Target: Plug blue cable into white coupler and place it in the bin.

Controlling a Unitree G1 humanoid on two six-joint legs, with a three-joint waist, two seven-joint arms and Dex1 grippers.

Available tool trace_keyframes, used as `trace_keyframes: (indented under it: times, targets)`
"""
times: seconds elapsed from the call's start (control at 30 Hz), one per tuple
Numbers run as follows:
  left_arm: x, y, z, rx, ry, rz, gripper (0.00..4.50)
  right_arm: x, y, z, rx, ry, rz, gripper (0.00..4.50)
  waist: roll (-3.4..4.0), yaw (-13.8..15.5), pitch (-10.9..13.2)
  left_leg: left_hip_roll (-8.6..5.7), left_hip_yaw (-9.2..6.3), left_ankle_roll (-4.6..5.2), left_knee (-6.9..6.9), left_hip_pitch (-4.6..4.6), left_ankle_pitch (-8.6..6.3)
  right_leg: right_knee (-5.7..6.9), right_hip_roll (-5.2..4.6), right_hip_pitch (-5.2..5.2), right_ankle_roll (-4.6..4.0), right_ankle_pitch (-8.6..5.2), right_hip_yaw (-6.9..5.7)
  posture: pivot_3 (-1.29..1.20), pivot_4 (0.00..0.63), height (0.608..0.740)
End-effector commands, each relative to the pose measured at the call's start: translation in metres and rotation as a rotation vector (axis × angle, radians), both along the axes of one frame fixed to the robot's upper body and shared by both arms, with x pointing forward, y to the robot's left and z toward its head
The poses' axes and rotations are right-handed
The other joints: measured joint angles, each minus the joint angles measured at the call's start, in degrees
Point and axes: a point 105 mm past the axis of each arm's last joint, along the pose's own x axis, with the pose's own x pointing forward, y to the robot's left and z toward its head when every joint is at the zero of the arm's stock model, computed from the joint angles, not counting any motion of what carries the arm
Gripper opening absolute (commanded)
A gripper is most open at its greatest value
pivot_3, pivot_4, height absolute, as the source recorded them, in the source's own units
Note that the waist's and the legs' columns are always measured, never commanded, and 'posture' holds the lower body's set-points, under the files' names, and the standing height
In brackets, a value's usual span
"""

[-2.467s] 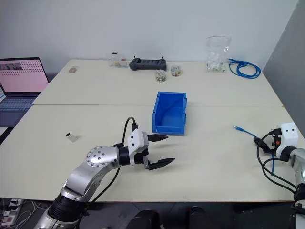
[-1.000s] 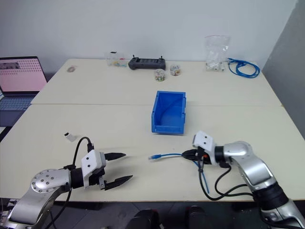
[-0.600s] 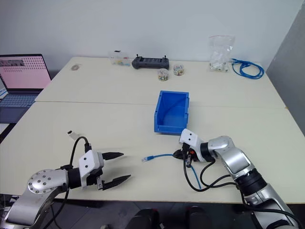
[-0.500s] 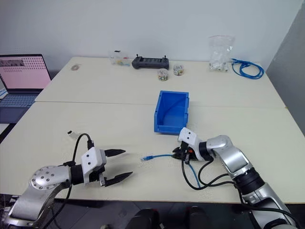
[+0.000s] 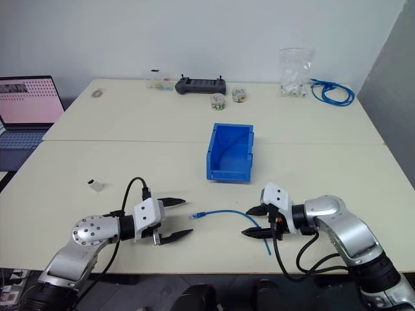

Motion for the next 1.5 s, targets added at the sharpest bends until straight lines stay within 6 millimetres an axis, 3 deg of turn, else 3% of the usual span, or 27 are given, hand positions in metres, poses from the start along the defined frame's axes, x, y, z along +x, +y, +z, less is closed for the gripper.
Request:
trace_keyframes:
  times: [0.03, 0.1, 0.2, 0.4, 0.8, 1.0, 1.33, 1.5]
  targets:
    - [0.001, -0.002, -0.001, 0.048, -0.032, -0.047, 4.5, -0.003, 0.003, 0.013, 0.038, -0.048, -0.009, 2.91, 0.0, 0.2, 0.0, -0.01, 0.0, 0.0, 0.0, -0.01, 0.0, 0.0, 0.0, 0.0, 0.01, 0.0, 0.0, 0.0, 0.15, 0.74]
    - [0.001, -0.002, -0.004, 0.067, -0.036, -0.061, 4.5, -0.004, 0.004, 0.014, 0.041, -0.049, -0.011, 2.91, 0.0, 0.3, 0.0, -0.02, 0.0, 0.0, 0.0, -0.01, 0.0, -0.03, 0.0, 0.02, 0.01, 0.0, 0.01, 0.0, 0.15, 0.74]
    - [0.002, -0.005, -0.014, 0.122, -0.012, -0.095, 3.97, -0.005, 0.006, 0.019, 0.057, -0.074, -0.007, 2.96, 0.01, 0.4, 0.0, -0.06, 0.01, 0.0, 0.0, -0.02, 0.0, -0.04, -0.04, 0.02, 0.01, 0.01, 0.03, 0.0, 0.15, 0.74]
    - [0.001, -0.008, -0.026, 0.188, 0.052, -0.125, 2.66, -0.009, 0.007, 0.027, 0.08, -0.083, 0.015, 2.96, 0.04, 0.4, 0.0, -0.07, 0.0, 0.0, 0.02, 0.02, 0.0, -0.04, -0.03, 0.08, 0.04, 0.02, 0.02, 0.0, 0.15, 0.74]
    - [0.001, -0.001, -0.031, 0.214, 0.18, -0.069, 0.27, -0.015, 0.007, 0.034, 0.091, -0.109, 0.052, 2.96, 0.07, 0.4, -0.1, -0.06, 0.0, 0.01, 0.01, 0.11, 0.0, -0.01, -0.02, 0.13, 0.06, 0.02, 0.02, 0.0, 0.15, 0.74]
    - [0.001, -0.012, -0.012, 0.102, 0.271, -0.067, 0.22, -0.02, 0.011, 0.044, 0.144, -0.11, 0.076, 2.96, 0.08, 0.3, -0.1, -0.03, -0.01, 0.01, 0.01, 0.12, 0.0, 0.0, 0.01, 0.13, 0.06, 0.02, 0.01, 0.0, 0.15, 0.74]
    - [0.008, -0.053, 0.063, -0.303, 0.499, -0.093, 0.22, -0.038, 0.014, 0.047, 0.21, 0.036, 0.074, 2.96, -0.4, 0.3, 0.2, -0.05, -0.17, 0.01, 0.05, -0.08, 0.01, -0.02, 0.02, 0.05, 0.07, 0.01, -0.1, 0.0, 0.15, 0.74]
    - [0.004, -0.06, 0.092, -0.469, 0.624, -0.143, 0.22, -0.037, 0.018, 0.051, 0.266, 0.061, 0.03, 2.96, -0.42, 0.0, 0.2, -0.06, -0.16, 0.0, 0.04, -0.05, 0.01, -0.02, 0.02, 0.06, 0.07, 0.01, -0.08, 0.0, 0.15, 0.74]
